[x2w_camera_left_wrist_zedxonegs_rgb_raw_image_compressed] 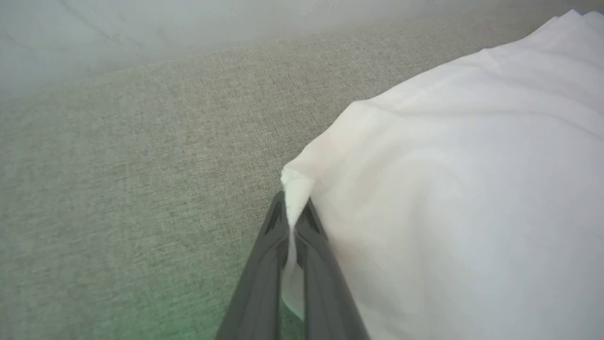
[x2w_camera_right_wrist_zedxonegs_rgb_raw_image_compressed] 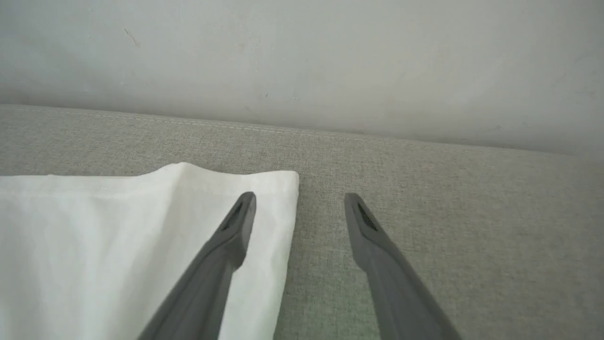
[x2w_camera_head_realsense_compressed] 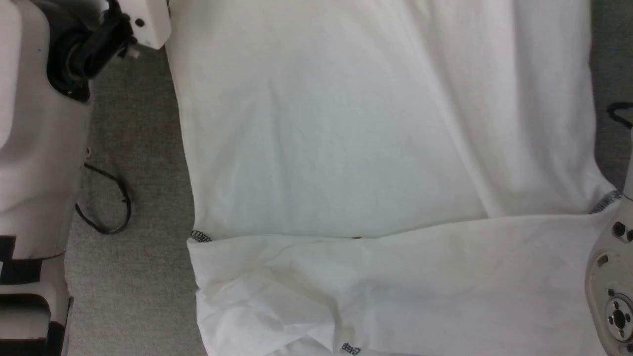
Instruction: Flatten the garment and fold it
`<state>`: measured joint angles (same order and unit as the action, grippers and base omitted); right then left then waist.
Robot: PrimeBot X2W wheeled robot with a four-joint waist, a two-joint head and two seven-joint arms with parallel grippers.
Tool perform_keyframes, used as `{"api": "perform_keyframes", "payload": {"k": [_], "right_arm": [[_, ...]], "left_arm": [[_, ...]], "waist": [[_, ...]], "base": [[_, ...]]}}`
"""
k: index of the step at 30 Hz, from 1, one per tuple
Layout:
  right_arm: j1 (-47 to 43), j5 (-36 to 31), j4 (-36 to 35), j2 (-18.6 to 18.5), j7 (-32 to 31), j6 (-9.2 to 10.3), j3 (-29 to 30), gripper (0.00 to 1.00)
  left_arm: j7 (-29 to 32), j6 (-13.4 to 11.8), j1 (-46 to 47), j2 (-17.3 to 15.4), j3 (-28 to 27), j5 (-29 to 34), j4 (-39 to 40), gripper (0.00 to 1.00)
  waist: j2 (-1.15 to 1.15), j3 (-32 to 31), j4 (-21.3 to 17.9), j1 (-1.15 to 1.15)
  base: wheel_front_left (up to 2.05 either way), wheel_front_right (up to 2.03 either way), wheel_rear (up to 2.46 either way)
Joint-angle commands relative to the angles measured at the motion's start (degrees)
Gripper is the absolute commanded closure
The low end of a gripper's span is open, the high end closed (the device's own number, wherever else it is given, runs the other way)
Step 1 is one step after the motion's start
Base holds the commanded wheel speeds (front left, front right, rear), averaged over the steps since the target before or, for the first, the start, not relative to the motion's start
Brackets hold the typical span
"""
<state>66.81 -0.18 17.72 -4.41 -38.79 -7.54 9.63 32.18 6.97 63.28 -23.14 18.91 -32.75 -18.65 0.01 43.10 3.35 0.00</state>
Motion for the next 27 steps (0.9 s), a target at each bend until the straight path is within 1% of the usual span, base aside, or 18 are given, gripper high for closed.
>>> {"api": "perform_keyframes", "payload": {"k": [1,6,9,10,11,15,19,24,27], "right_arm": [[1.1,-0.8,0.4,0.3,0.2,0.05,0.4,0.00],[2.0,-3.0,2.5,0.9,0.6,0.05,2.3,0.00],[2.4,-4.6,3.6,1.2,-0.3,0.05,4.9,0.00],[2.5,-5.0,3.9,1.3,-0.7,0.05,5.4,0.41],[2.6,-5.3,4.0,1.4,-1.0,0.05,5.6,1.00],[3.0,-5.4,4.3,1.5,-1.4,0.05,5.9,1.00],[3.0,-4.4,4.0,1.5,-0.1,0.05,5.5,1.00],[2.3,-2.7,3.2,1.5,2.3,0.05,4.3,1.00],[2.0,-1.6,2.5,1.5,3.8,0.05,3.7,1.00]], "left_arm": [[0.1,0.2,0.2,0.4,0.7,0.0,-0.5,1.00],[-0.5,0.2,0.9,0.7,0.9,-0.5,-0.6,1.00],[-0.8,0.2,1.0,0.6,1.0,-0.7,-0.9,1.00],[-0.9,0.2,1.0,0.6,1.1,-0.7,-1.1,1.00],[-1.0,0.3,1.1,0.5,1.2,-0.8,-1.2,1.00],[-1.1,0.3,1.2,0.3,1.4,-1.0,-1.6,1.00],[-2.1,0.3,1.0,0.0,1.3,-1.1,-1.8,1.00],[-5.1,0.2,0.9,-0.6,0.1,-1.4,-1.8,1.00],[-8.1,-0.3,1.1,-1.1,-1.0,-1.0,-1.6,1.00]], "waist": [[-0.01,1.9,1.7,0.00],[-0.01,3.2,2.7,0.00],[-0.01,3.4,3.0,0.00],[-0.01,3.4,3.0,0.00],[-0.01,3.3,3.0,0.00],[-0.01,2.7,2.8,0.00],[-0.01,1.5,2.4,0.00],[-0.01,-1.9,1.2,0.00],[-0.01,-4.6,0.3,0.00]], "base": [[0.00,0.00,0.00],[0.00,0.00,0.00],[0.00,0.00,0.00],[0.00,0.00,0.00],[0.00,0.00,0.00],[0.00,0.00,0.00],[0.00,0.00,0.00],[0.00,0.00,0.00],[0.00,0.00,0.00]]}}
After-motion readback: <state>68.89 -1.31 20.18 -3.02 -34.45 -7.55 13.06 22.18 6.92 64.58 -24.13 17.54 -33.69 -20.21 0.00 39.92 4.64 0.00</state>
